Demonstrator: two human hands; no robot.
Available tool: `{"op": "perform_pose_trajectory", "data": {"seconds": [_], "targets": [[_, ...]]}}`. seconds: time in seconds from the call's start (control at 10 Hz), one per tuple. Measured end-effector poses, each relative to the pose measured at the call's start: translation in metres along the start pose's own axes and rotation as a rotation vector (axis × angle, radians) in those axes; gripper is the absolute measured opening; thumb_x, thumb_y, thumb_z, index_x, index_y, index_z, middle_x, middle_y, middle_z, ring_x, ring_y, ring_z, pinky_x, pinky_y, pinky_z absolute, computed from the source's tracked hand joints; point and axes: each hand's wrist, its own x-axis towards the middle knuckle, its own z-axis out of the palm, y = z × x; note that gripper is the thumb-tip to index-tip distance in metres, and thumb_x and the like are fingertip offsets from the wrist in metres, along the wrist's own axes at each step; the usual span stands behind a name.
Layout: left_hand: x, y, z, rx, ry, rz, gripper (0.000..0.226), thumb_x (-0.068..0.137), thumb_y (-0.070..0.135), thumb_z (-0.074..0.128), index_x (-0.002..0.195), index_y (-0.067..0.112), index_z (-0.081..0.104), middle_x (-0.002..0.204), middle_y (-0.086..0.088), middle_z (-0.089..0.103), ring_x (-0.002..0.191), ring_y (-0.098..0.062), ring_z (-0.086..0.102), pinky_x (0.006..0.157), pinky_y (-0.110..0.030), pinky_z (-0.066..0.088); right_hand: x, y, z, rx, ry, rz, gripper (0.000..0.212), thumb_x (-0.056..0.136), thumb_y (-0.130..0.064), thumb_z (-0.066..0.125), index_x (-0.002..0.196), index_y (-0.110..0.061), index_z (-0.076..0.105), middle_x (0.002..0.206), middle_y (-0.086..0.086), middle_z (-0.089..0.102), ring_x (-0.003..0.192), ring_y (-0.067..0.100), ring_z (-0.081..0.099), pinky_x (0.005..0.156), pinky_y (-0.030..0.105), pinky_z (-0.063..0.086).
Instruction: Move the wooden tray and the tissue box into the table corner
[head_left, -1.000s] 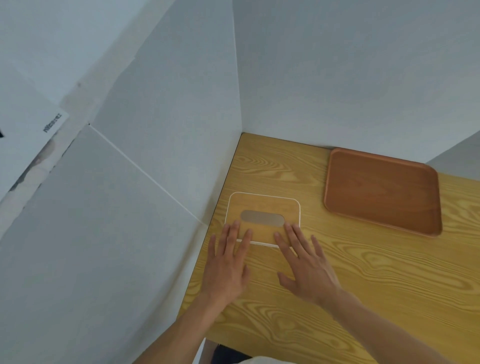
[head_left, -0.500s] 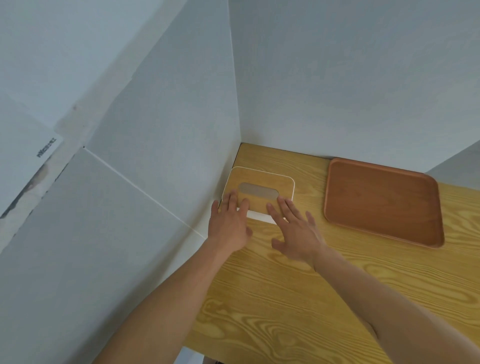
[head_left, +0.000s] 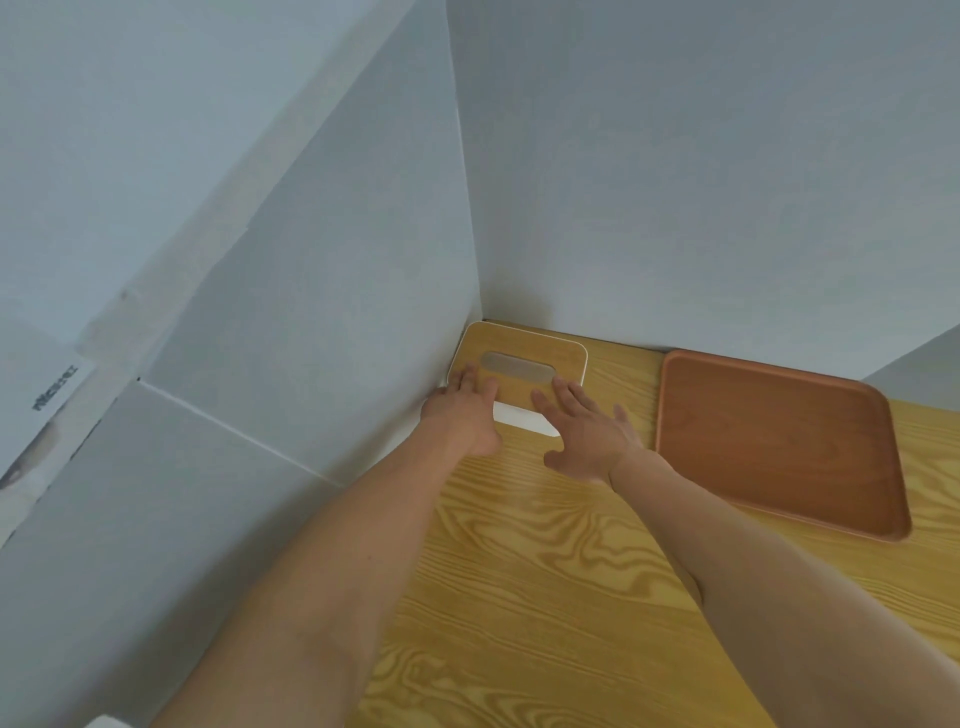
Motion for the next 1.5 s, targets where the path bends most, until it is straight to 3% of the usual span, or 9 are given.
{"op": "perform_pose_trajectory", "data": {"seconds": [0.3,1.0,1.2,1.4,1.5], "targets": [[0.022,0.005,-0.025,0.049,-0.122,-0.052,0.084,0.086,0.019,0.051,0.154,0.025,0.003,0.164,-0.004,-0.018,0.151,-0.022,-0.004,0.106,-0.053,0.037,0.026,0.012,-0.019,0.024,-0.014,0.017,0.087,0.091,-0.044,0.055,0.154,-0.043,-0.005,0.165,-0.009,-0.018,0.150,0.013,-0.016,0.117,0.068,0.001],[0.049,0.007,-0.024,0.036,-0.002,-0.061,0.081,0.086,0.019,0.055,0.151,0.029,0.007,0.164,-0.003,-0.017,0.151,-0.022,-0.007,0.088,-0.045,0.045,0.048,0.026,-0.022,-0.048,0.088,0.013,0.093,0.091,-0.042,0.055,0.153,-0.041,-0.015,0.164,-0.007,-0.022,0.150,0.016,-0.020,0.116,0.068,0.000],[0.045,0.006,-0.028,-0.060,0.043,-0.036,0.074,0.088,0.023,0.055,0.150,0.027,0.015,0.166,-0.002,-0.009,0.151,-0.022,-0.002,0.093,-0.048,0.045,0.047,0.027,-0.024,-0.060,0.050,0.010,0.093,0.091,-0.039,0.054,0.152,-0.041,-0.016,0.163,-0.008,-0.024,0.149,0.016,-0.022,0.116,0.067,0.000],[0.030,-0.006,-0.023,-0.311,0.118,-0.019,0.068,0.091,0.033,0.055,0.151,0.025,0.025,0.162,0.000,0.017,0.145,-0.024,0.021,0.103,-0.052,0.042,0.037,0.024,-0.033,-0.025,0.172,-0.066,0.078,0.093,-0.037,0.053,0.156,-0.037,0.007,0.168,-0.002,-0.006,0.152,0.021,-0.007,0.120,0.059,0.009],[0.016,-0.007,-0.018,-0.413,0.156,-0.010,0.060,0.091,0.036,0.053,0.147,0.026,0.035,0.153,-0.001,0.037,0.136,-0.024,0.037,0.100,-0.048,0.045,0.020,0.021,-0.028,-0.050,0.254,-0.062,0.056,0.097,-0.039,0.048,0.151,-0.030,0.034,0.166,0.000,0.018,0.152,0.022,0.010,0.120,0.052,0.019]]}}
